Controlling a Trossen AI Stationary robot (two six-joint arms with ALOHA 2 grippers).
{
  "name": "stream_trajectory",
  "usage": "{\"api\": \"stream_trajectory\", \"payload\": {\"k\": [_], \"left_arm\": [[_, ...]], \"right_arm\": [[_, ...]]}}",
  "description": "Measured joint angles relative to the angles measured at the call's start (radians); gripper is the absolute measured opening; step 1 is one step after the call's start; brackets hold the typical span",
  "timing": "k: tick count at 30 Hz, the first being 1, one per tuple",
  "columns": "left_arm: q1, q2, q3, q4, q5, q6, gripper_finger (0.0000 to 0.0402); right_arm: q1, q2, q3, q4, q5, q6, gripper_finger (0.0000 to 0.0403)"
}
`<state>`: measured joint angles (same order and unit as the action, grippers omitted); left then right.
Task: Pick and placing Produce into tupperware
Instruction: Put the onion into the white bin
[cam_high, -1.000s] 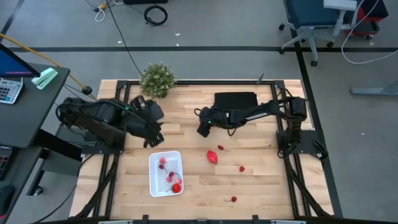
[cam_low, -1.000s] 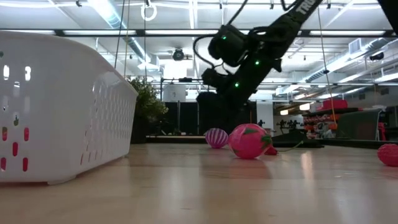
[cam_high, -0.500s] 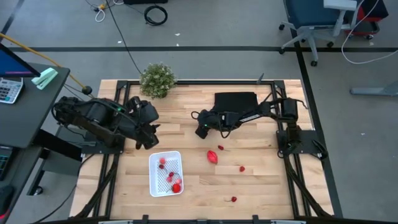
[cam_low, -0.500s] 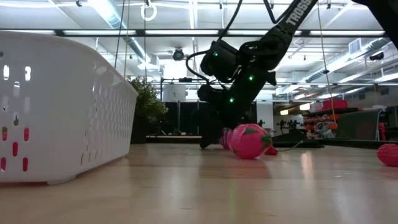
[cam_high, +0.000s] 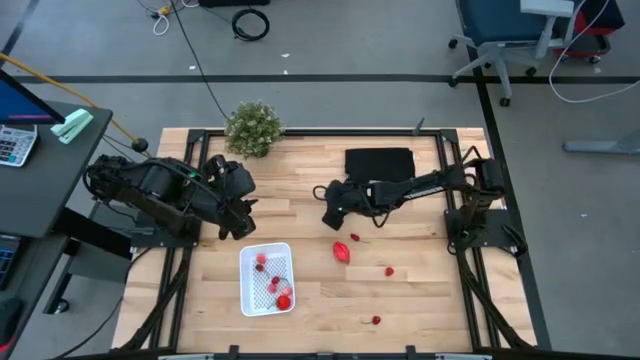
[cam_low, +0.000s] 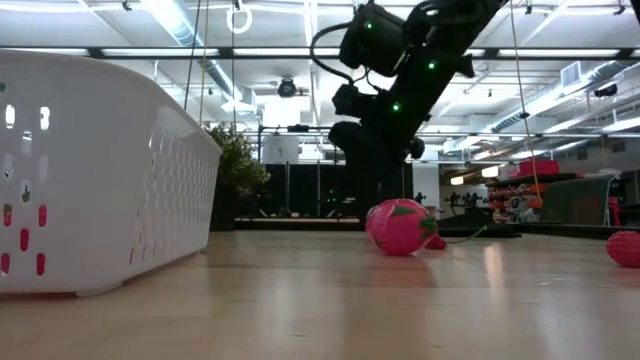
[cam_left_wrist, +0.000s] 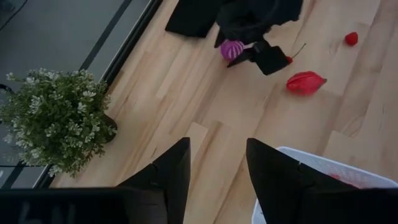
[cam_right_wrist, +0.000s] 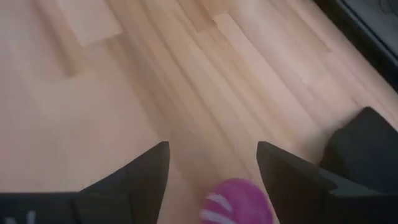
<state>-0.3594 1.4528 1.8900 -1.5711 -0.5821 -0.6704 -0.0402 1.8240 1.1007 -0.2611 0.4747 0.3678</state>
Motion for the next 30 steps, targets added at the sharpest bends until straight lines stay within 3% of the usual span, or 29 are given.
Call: {"api": "stream_trajectory", "payload": {"k": [11, 24, 30], "left_arm": [[-0.024, 0.000, -0.001, 0.000, 0.001, -0.025, 0.0160], [-0.073, 0.000, -0.001, 0.000, 0.001, -0.025, 0.0162], [-0.072, 0.000, -0.001, 0.000, 0.000, -0.024, 0.0160]], "right_arm": [[0.026, 0.021, -0.015, -0.122, 0.044, 0.104, 0.0252], [0.010, 0.016, -0.189, -0.001, 0.069, 0.205, 0.0254], [0.011, 0.014, -0.201, 0.002, 0.070, 0.214, 0.0254]]}}
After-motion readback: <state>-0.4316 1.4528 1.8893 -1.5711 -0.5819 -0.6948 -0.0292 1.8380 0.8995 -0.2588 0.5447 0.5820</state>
